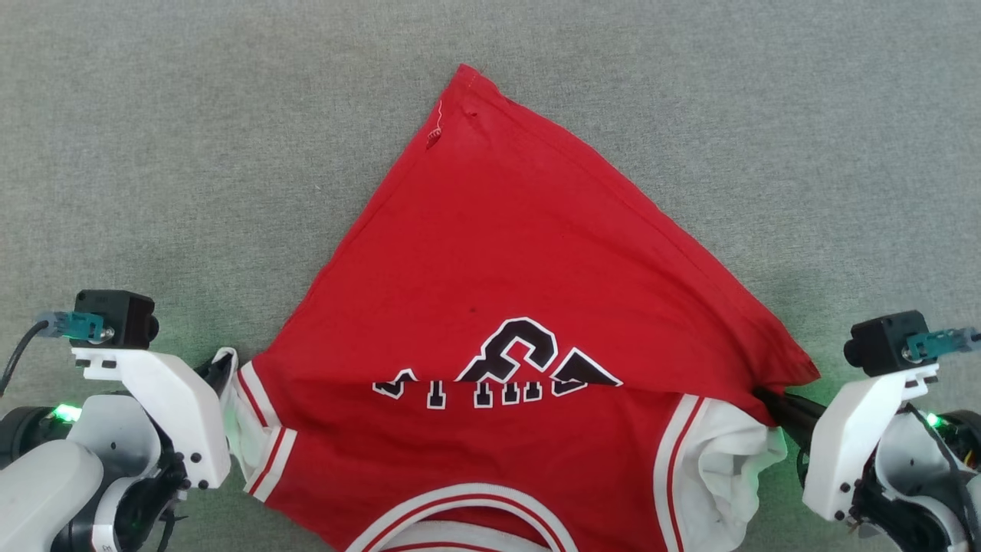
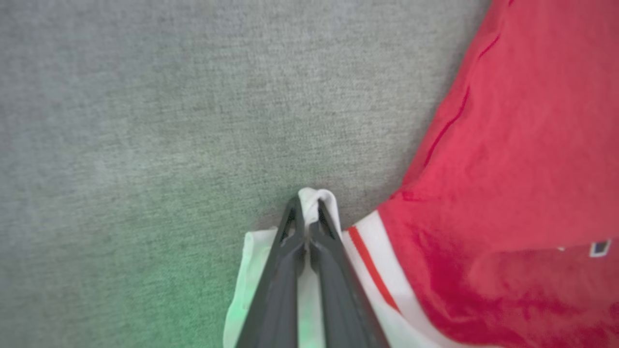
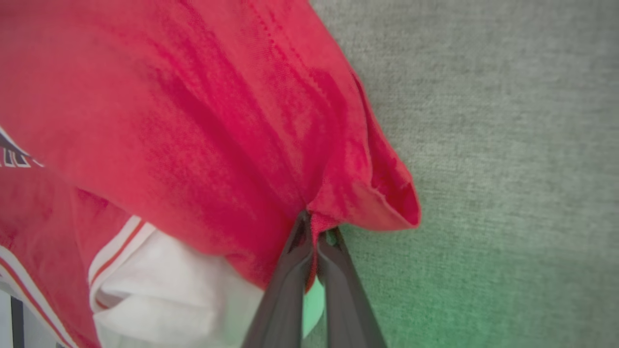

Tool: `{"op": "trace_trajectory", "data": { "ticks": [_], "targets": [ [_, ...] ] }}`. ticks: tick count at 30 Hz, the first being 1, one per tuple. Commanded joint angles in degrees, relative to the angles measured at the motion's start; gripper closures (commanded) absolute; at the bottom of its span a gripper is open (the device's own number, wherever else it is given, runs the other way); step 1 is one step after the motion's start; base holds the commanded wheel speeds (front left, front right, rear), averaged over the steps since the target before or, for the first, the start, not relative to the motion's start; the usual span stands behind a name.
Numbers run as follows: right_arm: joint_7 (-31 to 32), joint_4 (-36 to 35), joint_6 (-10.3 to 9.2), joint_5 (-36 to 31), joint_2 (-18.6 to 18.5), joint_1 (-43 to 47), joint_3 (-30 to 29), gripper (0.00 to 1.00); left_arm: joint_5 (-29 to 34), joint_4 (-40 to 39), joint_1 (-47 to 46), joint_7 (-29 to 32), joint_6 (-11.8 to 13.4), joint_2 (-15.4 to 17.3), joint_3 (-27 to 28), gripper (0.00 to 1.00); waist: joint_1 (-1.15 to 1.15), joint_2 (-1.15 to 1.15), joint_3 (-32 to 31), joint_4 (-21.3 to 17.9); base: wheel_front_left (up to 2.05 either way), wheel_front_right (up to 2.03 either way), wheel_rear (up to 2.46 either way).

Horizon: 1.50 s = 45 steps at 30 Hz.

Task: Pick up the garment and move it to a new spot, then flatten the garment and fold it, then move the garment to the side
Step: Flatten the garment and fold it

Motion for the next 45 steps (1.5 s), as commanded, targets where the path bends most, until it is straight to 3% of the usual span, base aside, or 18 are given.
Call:
{"op": "trace_trajectory", "data": {
  "ticks": [1, 2, 12, 18, 28, 33, 34, 37, 39, 45],
  "targets": [
    [-0.39, 1.32, -0.13, -0.69, 0.8, 2.07, 0.91, 0.13, 0.03, 0.36, 0.6, -0.1, -0.53, -1.44, -0.86, 1.0, 0.0, 0.0, -0.35, 0.06, 0.0, 0.0, 0.0],
    [-0.76, 0.61, -0.12, -1.0, 0.63, 1.95, 0.96, 0.0, 0.03, 0.46, 0.67, -0.28, -0.58, -1.47, -0.84, 1.0, 0.0, 0.0, -0.55, 0.09, 0.0, 0.0, 0.0],
    [-1.68, -14.5, -0.07, -2.92, -0.66, -2.33, -0.9, 0.0, 0.2, 0.63, 1.05, -1.29, -0.98, -2.31, -1.01, 1.0, 0.0, 0.0, -2.15, 2.21, 0.0, 0.0, 0.0],
    [-4.78, -13.51, -0.07, -4.62, -2.93, -11.36, 2.34, 0.0, 1.21, 1.23, -0.5, -1.59, -1.82, -4.05, -1.63, 1.0, 0.0, 0.0, -1.61, 6.05, 0.0, 0.0, 0.0],
    [-9.74, 6.86, -0.07, -0.7, -8.0, -32.74, 13.46, 0.0, 3.13, 3.84, -5.72, -1.02, -5.57, -9.96, -3.73, 1.0, 0.0, 0.0, 1.12, 15.75, 0.0, 0.0, 0.0],
    [-10.68, 17.46, -0.07, 1.17, -9.07, -41.14, 19.44, 0.0, 3.46, 5.65, -7.27, -1.33, -6.94, -12.34, -4.29, 1.0, 0.0, 0.0, 2.21, 18.77, 0.0, 0.0, 0.0],
    [-10.18, 23.12, -0.07, 2.38, -9.18, -44.68, 22.22, 0.0, 3.5, 6.58, -7.7, -1.58, -7.62, -13.25, -4.54, 1.0, 0.0, 0.0, 2.71, 20.14, 0.0, 0.0, 0.0],
    [-10.25, 27.89, -0.07, 3.87, -9.35, -48.28, 25.03, 0.0, 3.61, 7.4, -8.19, -1.75, -8.21, -14.1, -4.72, 1.0, 0.0, 0.0, 3.23, 21.46, 0.0, 0.0, 0.0],
    [-7.61, 34.64, -0.07, 5.76, -9.77, -52.0, 29.66, 0.0, 3.51, 8.75, -8.5, -2.17, -9.05, -15.0, -4.84, 1.0, 0.0, 0.0, 3.94, 23.02, 0.0, 0.0, 0.0],
    [3.14, 45.17, -0.07, 10.0, -9.71, -53.24, 40.3, 0.0, 3.2, 11.05, -9.1, -2.66, -10.25, -16.51, -5.12, 1.0, 0.0, 0.0, 4.81, 24.69, 0.0, 0.0, 0.0]
  ]
}}
